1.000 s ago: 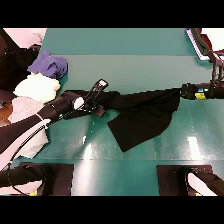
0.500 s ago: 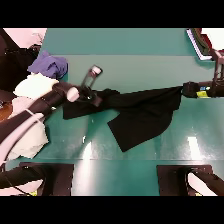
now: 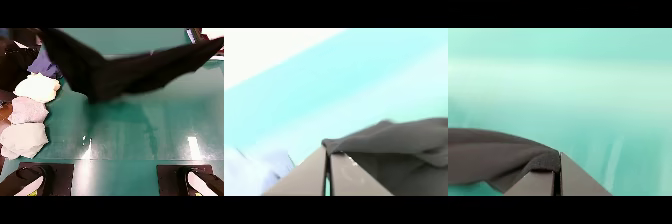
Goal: Fold the shirts.
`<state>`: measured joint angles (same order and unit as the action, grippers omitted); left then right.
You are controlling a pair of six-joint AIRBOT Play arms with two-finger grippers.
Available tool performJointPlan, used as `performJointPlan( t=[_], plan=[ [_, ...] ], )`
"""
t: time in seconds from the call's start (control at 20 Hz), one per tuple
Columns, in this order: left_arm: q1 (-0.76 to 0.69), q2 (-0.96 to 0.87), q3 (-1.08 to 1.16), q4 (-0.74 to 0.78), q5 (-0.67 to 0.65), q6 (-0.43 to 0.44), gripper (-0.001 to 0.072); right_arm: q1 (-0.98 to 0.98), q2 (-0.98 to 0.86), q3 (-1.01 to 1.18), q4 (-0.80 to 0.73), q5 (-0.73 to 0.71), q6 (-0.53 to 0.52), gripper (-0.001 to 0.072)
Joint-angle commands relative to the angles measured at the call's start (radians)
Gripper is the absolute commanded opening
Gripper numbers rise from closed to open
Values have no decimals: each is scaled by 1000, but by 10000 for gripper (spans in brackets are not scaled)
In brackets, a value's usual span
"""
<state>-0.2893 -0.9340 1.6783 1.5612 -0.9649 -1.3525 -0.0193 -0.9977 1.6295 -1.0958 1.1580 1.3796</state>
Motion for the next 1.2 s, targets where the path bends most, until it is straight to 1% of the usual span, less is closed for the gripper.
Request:
performJointPlan(
  t=[0.0,0.1,0.25,0.45,0.55,0.6,0.65,0.7,0.75,0.85,0.9,1.05,1.15],
  plan=[
    [15,128,187,-26,-40,24,25,-5,0,252,-4,40,-21,14],
    [15,163,254,-68,-47,17,25,-5,5,352,-4,79,-36,14],
    [15,193,327,-175,-50,17,25,-6,46,429,-11,100,-57,14],
    [15,193,391,-367,-79,17,25,-5,172,371,-105,80,-53,14],
    [15,182,356,-364,-157,7,25,-5,216,307,-108,105,-21,13],
    [15,170,307,-327,-210,-30,25,-5,225,263,-100,132,11,13],
    [15,147,251,-295,-262,-55,25,-5,218,220,-89,172,31,13],
    [15,111,180,-262,-311,-59,25,-5,195,176,-61,232,42,13],
    [15,75,100,-242,-322,-59,25,-5,164,134,-41,293,64,13],
    [15,-12,-87,-225,-284,-62,25,15,82,35,3,386,79,13],
    [15,-72,-176,-225,-248,-62,25,32,39,-27,2,394,79,13],
    [15,-282,-342,-202,-80,-53,25,69,-82,-201,2,307,72,13],
    [15,-433,-338,-165,-3,-71,26,76,-158,-278,2,212,47,13]
  ],
)
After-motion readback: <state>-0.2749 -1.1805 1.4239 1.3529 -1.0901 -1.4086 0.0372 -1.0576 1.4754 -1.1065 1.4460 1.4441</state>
